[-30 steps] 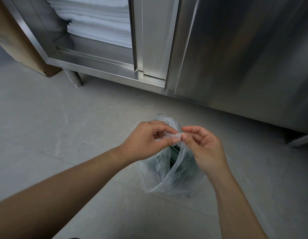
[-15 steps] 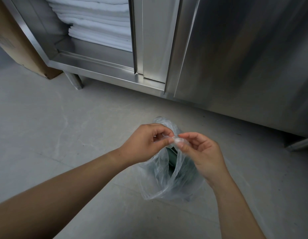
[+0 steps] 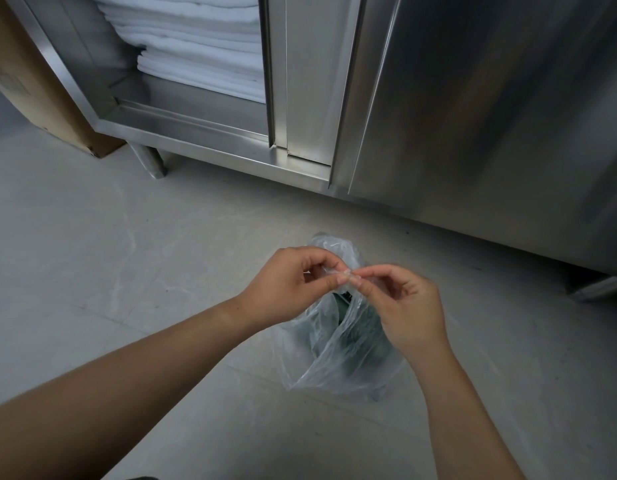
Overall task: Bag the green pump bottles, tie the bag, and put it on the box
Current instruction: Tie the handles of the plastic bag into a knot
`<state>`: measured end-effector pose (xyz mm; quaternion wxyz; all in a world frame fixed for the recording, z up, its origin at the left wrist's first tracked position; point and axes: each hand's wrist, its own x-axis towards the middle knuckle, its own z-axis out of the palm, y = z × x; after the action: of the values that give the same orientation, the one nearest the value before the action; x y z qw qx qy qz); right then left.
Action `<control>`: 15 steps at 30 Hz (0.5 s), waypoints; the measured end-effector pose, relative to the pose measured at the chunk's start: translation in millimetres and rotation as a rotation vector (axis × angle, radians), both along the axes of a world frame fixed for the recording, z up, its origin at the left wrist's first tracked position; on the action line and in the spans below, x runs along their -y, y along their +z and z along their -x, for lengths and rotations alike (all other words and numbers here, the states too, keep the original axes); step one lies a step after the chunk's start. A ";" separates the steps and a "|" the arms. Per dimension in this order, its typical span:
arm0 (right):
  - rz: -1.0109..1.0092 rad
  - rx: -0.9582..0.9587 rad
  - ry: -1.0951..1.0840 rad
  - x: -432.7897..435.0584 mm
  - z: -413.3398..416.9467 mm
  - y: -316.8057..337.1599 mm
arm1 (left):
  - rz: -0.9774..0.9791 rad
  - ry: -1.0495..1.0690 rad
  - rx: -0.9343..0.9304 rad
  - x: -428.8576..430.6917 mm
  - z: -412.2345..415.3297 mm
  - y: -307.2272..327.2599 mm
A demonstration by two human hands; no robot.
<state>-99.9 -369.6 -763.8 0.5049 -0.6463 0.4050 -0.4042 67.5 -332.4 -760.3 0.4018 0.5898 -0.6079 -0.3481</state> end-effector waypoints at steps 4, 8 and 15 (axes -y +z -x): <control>0.003 -0.047 -0.020 0.2 -1.4 -3.2 | 0.010 0.011 -0.009 -1.0 -0.3 1.9; 0.004 -0.059 -0.044 -1.4 -3.2 -5.0 | 0.007 0.038 -0.002 -1.7 -2.2 2.1; -0.105 -0.032 -0.159 2.1 6.4 -16.7 | -0.058 0.130 0.057 -2.9 -6.2 0.1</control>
<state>-106.3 -371.6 -780.5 0.4979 -0.5912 0.4837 -0.4107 73.7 -329.4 -760.2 0.3888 0.6492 -0.5692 -0.3215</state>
